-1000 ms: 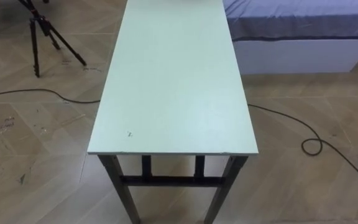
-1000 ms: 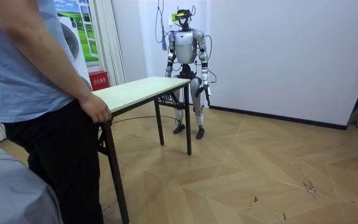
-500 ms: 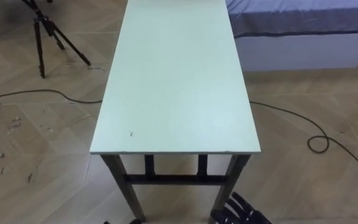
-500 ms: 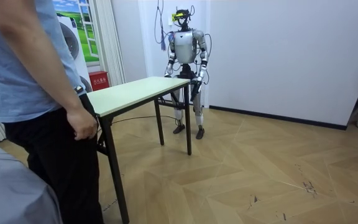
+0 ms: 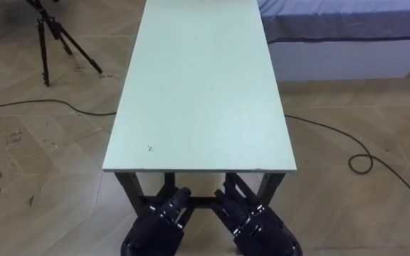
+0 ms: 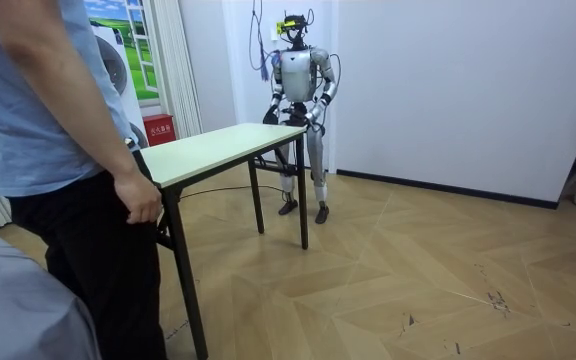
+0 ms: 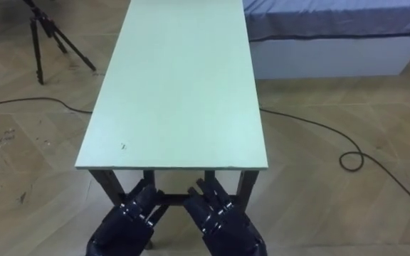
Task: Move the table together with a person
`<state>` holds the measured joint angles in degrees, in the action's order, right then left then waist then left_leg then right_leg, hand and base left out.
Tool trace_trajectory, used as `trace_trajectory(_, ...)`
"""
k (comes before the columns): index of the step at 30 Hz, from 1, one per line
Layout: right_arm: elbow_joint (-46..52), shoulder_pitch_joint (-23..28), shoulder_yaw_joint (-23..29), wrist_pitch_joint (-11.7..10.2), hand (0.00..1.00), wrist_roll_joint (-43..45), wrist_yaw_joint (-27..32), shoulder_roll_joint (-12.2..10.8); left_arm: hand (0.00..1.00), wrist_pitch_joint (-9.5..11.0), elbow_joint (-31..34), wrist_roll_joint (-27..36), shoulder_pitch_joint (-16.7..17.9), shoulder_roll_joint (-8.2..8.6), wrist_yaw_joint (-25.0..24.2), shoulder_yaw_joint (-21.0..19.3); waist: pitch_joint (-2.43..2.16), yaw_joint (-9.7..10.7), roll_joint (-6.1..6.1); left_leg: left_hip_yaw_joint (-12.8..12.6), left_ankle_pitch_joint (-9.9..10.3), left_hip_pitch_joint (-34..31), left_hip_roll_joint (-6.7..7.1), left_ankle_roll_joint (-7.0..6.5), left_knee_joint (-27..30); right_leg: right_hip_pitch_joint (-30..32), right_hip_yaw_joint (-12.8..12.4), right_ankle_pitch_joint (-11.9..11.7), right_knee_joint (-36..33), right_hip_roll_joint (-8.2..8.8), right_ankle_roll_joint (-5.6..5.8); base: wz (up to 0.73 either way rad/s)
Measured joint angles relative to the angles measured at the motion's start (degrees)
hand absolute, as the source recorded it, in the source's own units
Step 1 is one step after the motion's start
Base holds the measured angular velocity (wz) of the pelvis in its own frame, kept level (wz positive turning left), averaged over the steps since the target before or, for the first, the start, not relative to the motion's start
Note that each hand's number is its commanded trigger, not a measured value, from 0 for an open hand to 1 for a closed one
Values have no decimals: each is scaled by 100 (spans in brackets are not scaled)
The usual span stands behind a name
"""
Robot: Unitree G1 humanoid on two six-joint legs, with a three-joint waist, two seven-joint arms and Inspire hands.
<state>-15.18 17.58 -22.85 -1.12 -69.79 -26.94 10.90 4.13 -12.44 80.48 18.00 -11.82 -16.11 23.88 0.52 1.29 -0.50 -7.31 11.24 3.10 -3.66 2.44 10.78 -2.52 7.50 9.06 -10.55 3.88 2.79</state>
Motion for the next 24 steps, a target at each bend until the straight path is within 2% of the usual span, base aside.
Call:
trace_trajectory(3, 26, -33, -72, -2, 0, -8, 14, 84, 0, 4, 192, 113, -4, -42, 2, 15, 5, -6, -2, 1, 0, 14, -2, 0, -3, 1, -4, 0, -14, 0, 0, 0)
trace_trajectory(10, 27, -238, -124, -2, 0, -1, 286, 148, 0, 14, 254, 120, -195, -91, 33, 58, 75, -16, -16, 10, 10, 43, -1, -2, -53, -35, 11, 0, -21, -3, 0, 0)
trace_trajectory(14, 27, -341, -126, 28, 0, -7, 449, 201, 0, -14, 232, 161, -285, -130, 75, 49, 79, -43, -9, 12, 10, 29, -2, -2, -9, -39, 11, -2, -24, -3, -3, 0)
trace_trajectory(18, 27, -480, -127, 128, 0, -34, 546, 296, 0, -135, 214, 630, -398, -281, 100, 46, 87, -50, 4, 21, 9, 54, -2, -4, -3, -38, 20, -7, -23, -3, -10, 0)
trace_trajectory(24, 55, -631, -120, 249, 0, -524, 909, 299, 0, -256, 39, 1235, -576, -277, 315, -270, 96, -128, 44, 17, 7, 65, -6, -5, -6, -40, 30, -12, -37, -2, -17, 0)
